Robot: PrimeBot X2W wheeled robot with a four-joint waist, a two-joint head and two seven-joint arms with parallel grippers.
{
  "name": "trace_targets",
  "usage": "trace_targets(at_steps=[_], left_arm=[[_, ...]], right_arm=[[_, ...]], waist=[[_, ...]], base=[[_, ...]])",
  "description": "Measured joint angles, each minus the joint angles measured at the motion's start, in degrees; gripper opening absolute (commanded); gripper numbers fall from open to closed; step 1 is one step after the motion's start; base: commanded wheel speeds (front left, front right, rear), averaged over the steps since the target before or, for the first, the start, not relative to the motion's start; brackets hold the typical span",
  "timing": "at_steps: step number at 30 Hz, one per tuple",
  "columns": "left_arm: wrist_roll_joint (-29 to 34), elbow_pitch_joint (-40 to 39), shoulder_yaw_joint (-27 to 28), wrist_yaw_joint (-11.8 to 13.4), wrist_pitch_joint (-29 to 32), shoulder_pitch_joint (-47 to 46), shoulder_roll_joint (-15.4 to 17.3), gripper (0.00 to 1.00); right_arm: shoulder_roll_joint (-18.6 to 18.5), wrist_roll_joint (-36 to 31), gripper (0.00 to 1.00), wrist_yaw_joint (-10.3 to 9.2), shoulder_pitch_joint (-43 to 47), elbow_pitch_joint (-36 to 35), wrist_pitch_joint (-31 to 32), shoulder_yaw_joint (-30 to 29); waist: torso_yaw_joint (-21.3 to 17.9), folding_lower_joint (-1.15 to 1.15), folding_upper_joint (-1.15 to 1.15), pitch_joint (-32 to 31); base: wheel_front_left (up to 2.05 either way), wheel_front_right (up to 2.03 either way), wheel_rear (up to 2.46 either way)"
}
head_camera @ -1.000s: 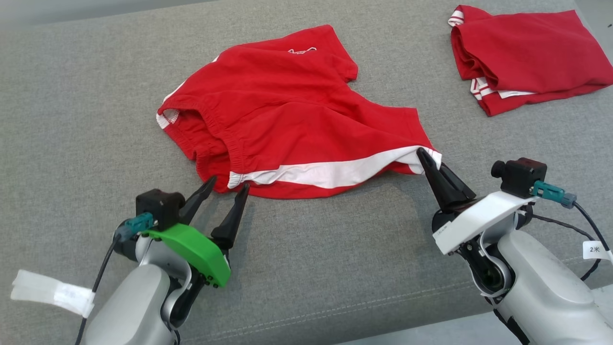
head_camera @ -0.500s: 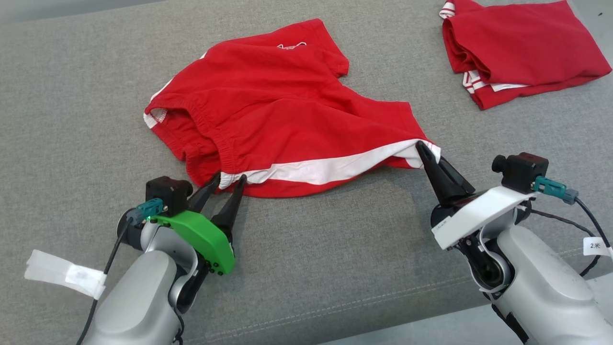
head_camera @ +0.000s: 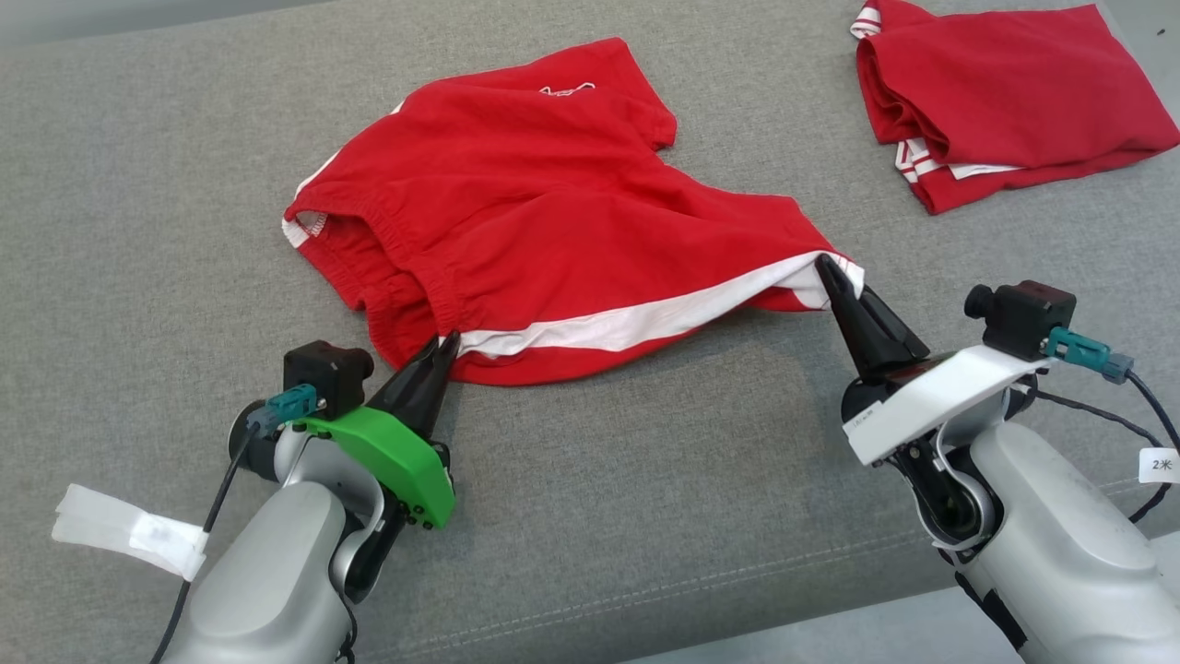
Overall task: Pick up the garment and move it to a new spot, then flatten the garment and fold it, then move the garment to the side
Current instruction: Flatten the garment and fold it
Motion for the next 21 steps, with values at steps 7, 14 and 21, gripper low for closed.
trace_targets(at_steps=[7,14,21], left_arm=[[-4.6,-5.9,1.2,0.0,-2.7,-0.1,-0.7,0.0],[-15.8,-19.7,7.8,0.0,-3.6,3.0,-1.7,0.0],[-19.6,-38.7,15.6,0.0,-3.6,5.9,-0.7,0.0]], right_arm=[[-0.1,0.6,0.0,0.0,-0.4,-4.3,0.0,-3.4],[-4.7,1.2,0.0,0.0,0.3,-13.2,-0.1,-7.3],[-8.0,5.0,0.0,0.0,3.9,-25.5,-0.2,-11.0]], waist=[[0.3,0.0,0.0,-0.5],[0.8,0.0,0.0,-2.4],[1.4,0.0,0.0,-4.3]], base=[[0.0,0.0,0.0],[0.0,0.0,0.0],[0.0,0.0,0.0]])
